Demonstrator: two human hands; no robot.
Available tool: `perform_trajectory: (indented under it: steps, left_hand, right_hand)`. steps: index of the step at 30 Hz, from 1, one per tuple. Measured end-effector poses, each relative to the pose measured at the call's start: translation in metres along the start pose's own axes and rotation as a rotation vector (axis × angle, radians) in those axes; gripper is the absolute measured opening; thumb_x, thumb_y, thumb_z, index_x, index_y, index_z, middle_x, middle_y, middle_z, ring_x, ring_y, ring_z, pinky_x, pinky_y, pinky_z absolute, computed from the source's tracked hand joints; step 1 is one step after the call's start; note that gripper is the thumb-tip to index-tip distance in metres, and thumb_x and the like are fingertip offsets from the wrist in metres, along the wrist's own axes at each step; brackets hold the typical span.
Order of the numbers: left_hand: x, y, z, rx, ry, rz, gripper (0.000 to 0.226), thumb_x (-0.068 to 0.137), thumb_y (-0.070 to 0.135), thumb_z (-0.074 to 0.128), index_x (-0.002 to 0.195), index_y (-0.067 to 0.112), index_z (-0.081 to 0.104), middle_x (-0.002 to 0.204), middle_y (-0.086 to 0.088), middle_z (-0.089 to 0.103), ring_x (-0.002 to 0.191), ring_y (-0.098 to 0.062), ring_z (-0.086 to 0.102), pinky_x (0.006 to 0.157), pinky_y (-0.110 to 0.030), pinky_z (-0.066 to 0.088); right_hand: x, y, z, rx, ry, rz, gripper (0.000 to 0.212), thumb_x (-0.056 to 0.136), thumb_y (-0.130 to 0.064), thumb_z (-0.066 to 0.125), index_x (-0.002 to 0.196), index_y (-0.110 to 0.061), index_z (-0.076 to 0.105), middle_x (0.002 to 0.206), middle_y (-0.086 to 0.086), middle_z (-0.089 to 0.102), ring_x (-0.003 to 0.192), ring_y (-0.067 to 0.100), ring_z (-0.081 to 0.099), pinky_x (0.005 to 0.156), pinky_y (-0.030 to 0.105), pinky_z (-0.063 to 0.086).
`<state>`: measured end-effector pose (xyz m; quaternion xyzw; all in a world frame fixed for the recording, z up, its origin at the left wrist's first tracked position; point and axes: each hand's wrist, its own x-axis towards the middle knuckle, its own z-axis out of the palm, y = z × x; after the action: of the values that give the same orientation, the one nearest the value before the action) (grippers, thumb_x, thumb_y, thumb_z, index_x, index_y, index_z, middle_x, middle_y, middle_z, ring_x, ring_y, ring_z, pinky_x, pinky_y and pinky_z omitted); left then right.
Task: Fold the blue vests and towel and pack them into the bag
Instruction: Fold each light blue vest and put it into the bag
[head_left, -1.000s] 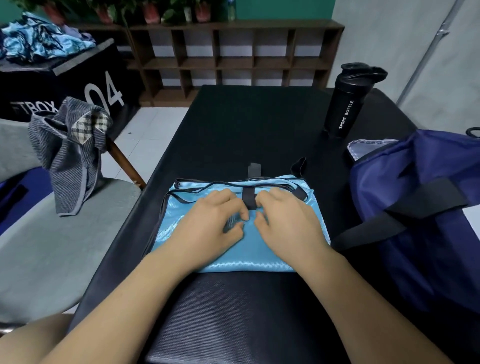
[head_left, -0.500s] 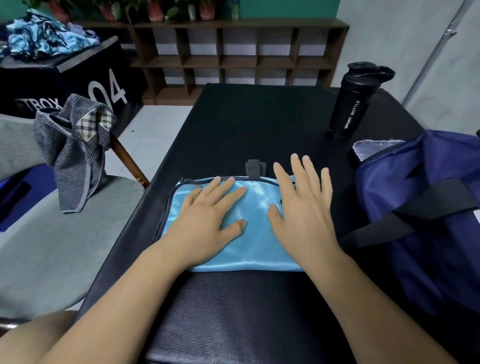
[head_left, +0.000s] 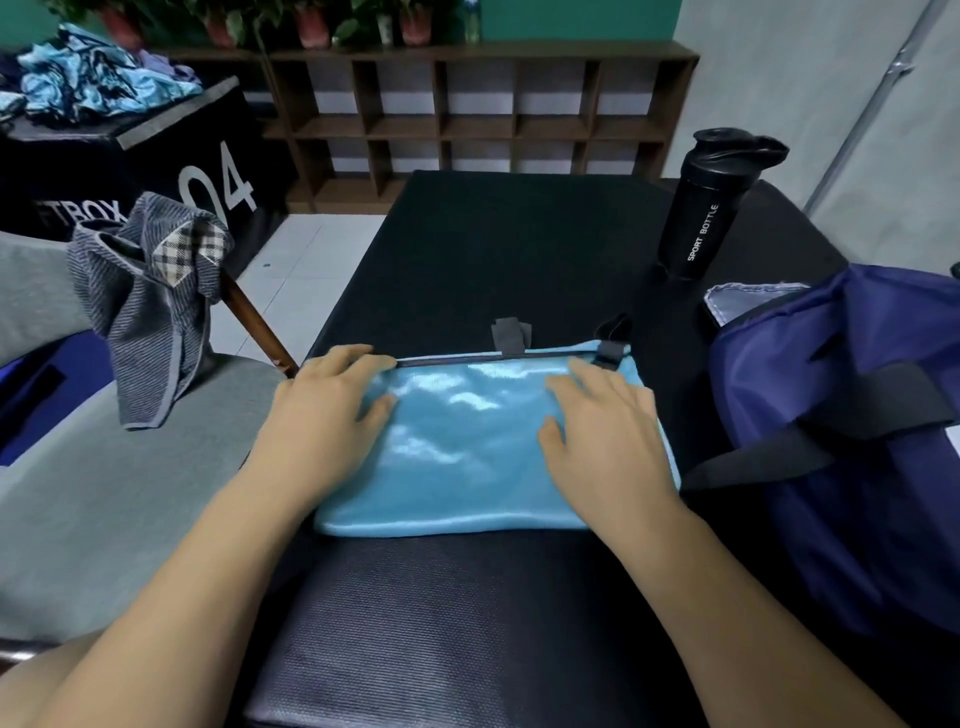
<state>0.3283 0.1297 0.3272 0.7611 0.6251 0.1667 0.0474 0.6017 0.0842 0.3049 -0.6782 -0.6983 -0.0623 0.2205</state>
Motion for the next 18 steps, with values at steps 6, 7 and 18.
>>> perform_trajectory:
  steps: [6,7,18]
  left_hand:
    - [0.006,-0.019,-0.002,-0.118,-0.022,-0.276,0.036,0.095,0.048,0.07,0.118,0.022,0.061,0.112,0.0,0.06,0.103,-0.025,0.062,0.084,-0.041,0.05]
    - [0.007,-0.019,-0.003,-0.13,-0.037,-0.308,0.033,0.094,0.051,0.071,0.105,0.022,0.061,0.105,0.001,0.06,0.097,-0.022,0.062,0.08,-0.039,0.048]
    - [0.005,-0.004,-0.01,-0.111,-0.129,-0.312,0.045,0.092,0.063,0.068,0.09,0.02,0.057,0.094,0.0,0.059,0.08,-0.013,0.054,0.061,-0.031,0.035]
  right_hand:
    - [0.002,0.0,-0.002,-0.031,0.03,-0.019,0.053,0.089,-0.018,0.071,0.141,-0.012,0.063,0.167,0.019,0.037,0.158,0.034,0.028,0.127,0.055,0.021]
    - [0.003,0.001,-0.002,-0.03,0.039,-0.015,0.051,0.087,-0.016,0.072,0.137,-0.012,0.065,0.164,0.018,0.041,0.156,0.034,0.032,0.124,0.053,0.024]
    - [0.01,0.016,-0.01,-0.013,-0.018,0.156,0.007,0.091,-0.022,0.064,0.098,-0.019,0.064,0.093,-0.001,0.058,0.088,0.026,0.051,0.083,0.045,0.043]
